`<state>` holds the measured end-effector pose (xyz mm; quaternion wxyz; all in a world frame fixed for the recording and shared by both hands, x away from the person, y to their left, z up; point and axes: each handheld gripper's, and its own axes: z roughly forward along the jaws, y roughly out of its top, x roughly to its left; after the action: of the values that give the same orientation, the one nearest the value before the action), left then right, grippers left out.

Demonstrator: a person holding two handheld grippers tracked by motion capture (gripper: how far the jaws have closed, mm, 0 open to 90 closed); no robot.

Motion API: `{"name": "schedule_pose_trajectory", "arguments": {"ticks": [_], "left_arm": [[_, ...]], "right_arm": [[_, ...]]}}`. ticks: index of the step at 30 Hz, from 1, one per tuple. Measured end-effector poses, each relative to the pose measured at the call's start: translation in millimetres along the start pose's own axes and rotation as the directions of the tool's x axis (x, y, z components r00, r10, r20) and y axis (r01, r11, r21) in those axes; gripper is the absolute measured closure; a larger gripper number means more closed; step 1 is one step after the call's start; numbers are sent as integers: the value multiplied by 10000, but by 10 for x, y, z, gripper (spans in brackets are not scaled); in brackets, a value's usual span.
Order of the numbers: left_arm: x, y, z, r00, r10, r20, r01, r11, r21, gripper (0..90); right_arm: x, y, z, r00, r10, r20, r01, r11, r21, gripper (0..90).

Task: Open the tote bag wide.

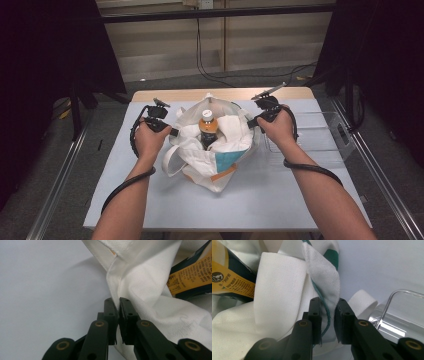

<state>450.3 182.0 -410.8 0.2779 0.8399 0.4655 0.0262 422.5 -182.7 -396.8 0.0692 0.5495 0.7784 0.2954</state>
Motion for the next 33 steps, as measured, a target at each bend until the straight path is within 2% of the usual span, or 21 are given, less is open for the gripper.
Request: {"name": "schedule_pose_trajectory", "arguments": {"ticks": [4,9,15,21,24,27,29,31,33], "left_arm": [[-5,-6,10,10000,20,-34,-20,10000,36,849],[-10,-24,42,10000,-6,-9,6,10000,79,849],[-10,-38,60,10000,37,44,-38,9999,112,849],[-2,-22,-1,10000,3,66,-3,10000,23,842],[-8,-3,-39,9999,32,-103,-33,10000,-56,780],[2,4,-74,10000,-7,-26,6,9998,-177,771],[7,12,-106,9999,-39,-108,36,9997,-244,726],[7,17,-129,9998,-207,-35,205,9986,-481,664],[6,34,-166,9998,-197,-20,195,9983,-553,622]], "right_arm": [[-4,-12,13,10000,-29,-21,29,10000,30,770],[-2,-31,32,9998,192,8,-192,9997,148,770],[-17,-42,49,10000,53,-46,-53,10000,51,770],[-10,-34,15,10000,12,-69,-13,10000,-49,758],[-17,-24,-24,10000,60,-20,-61,10000,-73,720],[-15,-16,-32,10000,1,33,-1,9999,-128,716],[-5,-8,-43,9999,10,121,-9,9999,-116,709],[3,7,-56,9998,-57,165,60,9998,-176,697],[6,13,-61,9998,-60,181,63,9998,-181,697]]}}
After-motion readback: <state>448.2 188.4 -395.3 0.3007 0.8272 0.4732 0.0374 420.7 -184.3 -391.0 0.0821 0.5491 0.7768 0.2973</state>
